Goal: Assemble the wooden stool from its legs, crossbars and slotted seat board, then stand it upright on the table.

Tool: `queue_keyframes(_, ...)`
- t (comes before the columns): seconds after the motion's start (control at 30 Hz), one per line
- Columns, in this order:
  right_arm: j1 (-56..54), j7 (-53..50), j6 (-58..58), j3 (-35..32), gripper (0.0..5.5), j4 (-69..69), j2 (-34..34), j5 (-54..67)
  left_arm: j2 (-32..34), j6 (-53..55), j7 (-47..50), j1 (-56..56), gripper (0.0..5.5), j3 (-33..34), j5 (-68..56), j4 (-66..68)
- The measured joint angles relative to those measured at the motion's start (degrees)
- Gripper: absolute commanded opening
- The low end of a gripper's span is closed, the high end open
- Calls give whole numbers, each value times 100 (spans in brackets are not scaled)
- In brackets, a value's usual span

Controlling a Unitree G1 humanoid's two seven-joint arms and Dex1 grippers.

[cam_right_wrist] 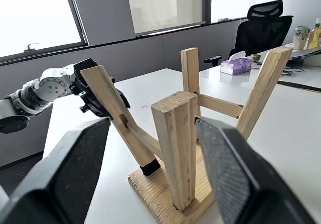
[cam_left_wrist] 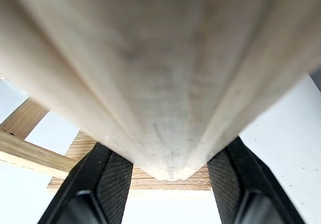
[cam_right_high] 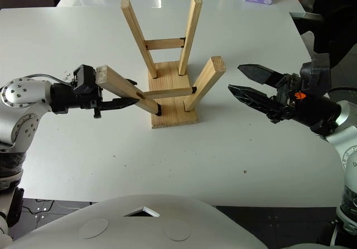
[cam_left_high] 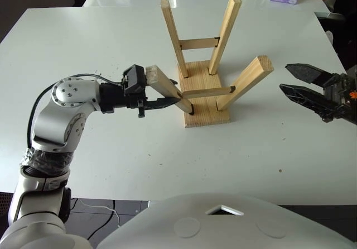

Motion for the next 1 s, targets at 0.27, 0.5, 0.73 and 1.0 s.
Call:
queue_keyframes(0.27, 87, 45, -116, 173, 311, -71, 56, -68, -52, 139, 119, -279, 205, -172, -13, 376)
queue_keyframes(0.5, 80, 39, -153, 379, 311, -157, 73, -137, -110, 237, 163, -471, 205, -274, -53, 701)
queue_keyframes(0.73, 37, 25, -161, 422, 311, -147, 85, -236, -43, -159, 101, -483, 205, -434, 22, 774)
queue_keyframes(1.0, 39, 111, -192, 403, 311, -112, 85, -288, 168, -795, 106, -308, 205, -633, 186, 619)
